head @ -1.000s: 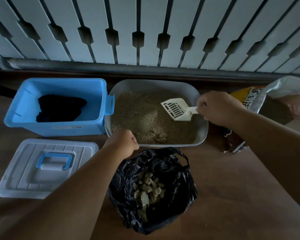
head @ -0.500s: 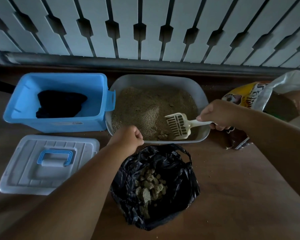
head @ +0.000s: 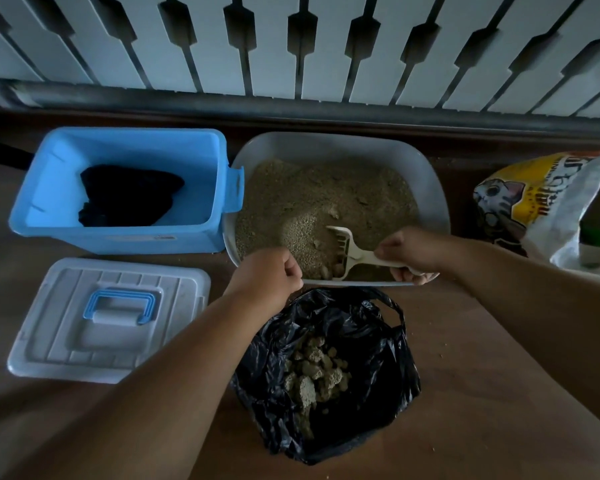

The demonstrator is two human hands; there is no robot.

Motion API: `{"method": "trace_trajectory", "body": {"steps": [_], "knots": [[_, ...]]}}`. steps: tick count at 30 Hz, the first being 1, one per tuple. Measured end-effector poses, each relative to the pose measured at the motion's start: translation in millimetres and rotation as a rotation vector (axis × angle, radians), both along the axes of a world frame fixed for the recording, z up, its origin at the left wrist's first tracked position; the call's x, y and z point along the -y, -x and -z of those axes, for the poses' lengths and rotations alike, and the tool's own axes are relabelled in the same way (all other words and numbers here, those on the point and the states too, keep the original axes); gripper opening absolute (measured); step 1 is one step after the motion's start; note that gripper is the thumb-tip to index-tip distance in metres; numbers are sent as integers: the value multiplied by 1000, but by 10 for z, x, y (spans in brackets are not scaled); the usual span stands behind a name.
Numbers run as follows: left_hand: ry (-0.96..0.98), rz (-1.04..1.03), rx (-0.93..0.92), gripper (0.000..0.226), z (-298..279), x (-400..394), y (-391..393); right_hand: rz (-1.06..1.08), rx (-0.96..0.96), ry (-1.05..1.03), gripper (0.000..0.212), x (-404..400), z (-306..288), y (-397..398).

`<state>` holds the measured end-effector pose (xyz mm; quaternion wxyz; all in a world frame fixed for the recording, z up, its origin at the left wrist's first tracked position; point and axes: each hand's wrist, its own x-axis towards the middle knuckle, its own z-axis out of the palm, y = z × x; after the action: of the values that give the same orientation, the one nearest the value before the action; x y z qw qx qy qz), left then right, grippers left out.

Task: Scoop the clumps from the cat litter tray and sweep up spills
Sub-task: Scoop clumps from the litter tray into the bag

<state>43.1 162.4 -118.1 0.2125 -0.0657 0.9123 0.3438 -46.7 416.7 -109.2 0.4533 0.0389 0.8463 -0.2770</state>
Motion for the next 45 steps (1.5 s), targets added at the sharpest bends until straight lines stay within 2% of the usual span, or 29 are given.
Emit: {"method": "trace_trajectory", "body": {"steps": [2, 5, 8, 12, 20, 23, 25, 27, 29, 34, 38, 41, 45], "knots": [[-4, -1, -6, 1, 16, 3, 0, -80, -64, -40, 16, 79, 40, 6], [-24, -22, -9, 4, 26, 10, -9, -259, -250, -139, 26, 175, 115, -66], [-47, -32, -17, 7, 17, 14, -20, -259, -390, -213, 35, 248, 195, -170], [-57, -29, -8, 8, 13, 40, -14, -74, -356, -185, 45, 247, 217, -206], [-46, -39, 35, 7, 8, 45, 54, 111, -387, -54, 33, 132, 155, -306], [-60, -71, 39, 6, -5, 58, 91, 161, -412, -19, 37, 99, 105, -344], [-69, -88, 43, 7, -8, 65, 109, 231, -420, 59, 41, 101, 55, -389], [-79, -106, 53, 9, -7, 66, 118, 395, -406, 196, 41, 111, -12, -435], [-81, -113, 56, 10, -5, 63, 115, 473, -425, 240, 40, 103, -53, -467], [-73, -100, 48, 8, -14, 52, 90, 289, -459, 31, 45, 15, -53, -535], [-58, -104, 51, 11, -22, 45, 81, 333, -523, 113, 45, 22, -115, -577], [-59, -116, 57, 10, -47, 21, 76, 264, -526, 33, 45, 48, -123, -617], [-47, -106, 65, 12, -87, 12, 51, 280, -518, 59, 43, 51, -146, -639]]}}
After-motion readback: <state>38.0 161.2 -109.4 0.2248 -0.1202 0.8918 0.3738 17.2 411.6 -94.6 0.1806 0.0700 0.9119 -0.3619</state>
